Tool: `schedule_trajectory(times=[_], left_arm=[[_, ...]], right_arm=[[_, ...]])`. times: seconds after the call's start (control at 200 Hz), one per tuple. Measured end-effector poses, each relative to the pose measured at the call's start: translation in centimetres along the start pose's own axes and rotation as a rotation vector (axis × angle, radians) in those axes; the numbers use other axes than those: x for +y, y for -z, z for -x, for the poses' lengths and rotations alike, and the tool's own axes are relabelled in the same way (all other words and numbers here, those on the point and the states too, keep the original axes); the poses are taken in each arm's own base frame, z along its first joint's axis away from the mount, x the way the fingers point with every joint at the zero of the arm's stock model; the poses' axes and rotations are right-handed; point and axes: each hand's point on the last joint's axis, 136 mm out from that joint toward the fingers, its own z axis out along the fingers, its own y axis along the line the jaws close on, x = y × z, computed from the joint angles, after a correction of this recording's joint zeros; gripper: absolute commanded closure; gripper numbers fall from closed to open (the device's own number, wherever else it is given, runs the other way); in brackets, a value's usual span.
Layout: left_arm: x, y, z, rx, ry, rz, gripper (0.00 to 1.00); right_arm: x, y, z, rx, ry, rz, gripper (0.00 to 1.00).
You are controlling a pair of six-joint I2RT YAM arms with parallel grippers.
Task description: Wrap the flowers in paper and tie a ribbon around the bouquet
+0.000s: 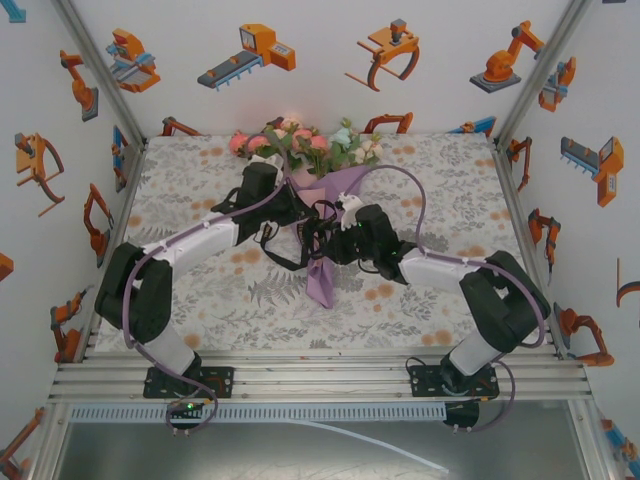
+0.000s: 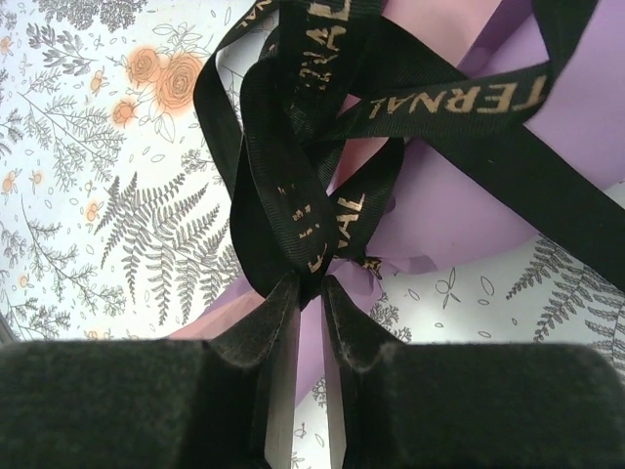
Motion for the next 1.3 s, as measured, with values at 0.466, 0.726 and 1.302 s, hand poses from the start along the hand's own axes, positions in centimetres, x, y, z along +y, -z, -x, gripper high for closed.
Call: schedule_trajectory(times=[0.466,0.726,1.302], left_arm=[[1.5,2.9,-0.2,-0.047,-0.006,0.046,1.00],[4.2,4.0,-2.3,-0.039,0.010,0.110,0.95],[-9.9,-1.9,4.4,0.058,-0.540,-0.179,0.49]], right_arm=[[-0.3,1.3,3.3,-0.043,0.061,-0.028,1.00],[0.5,1.4,6.4,-0.095,0.094,0.022,1.00],[0.7,1.9,0.5,-0.014,0.079,0.101,1.00]])
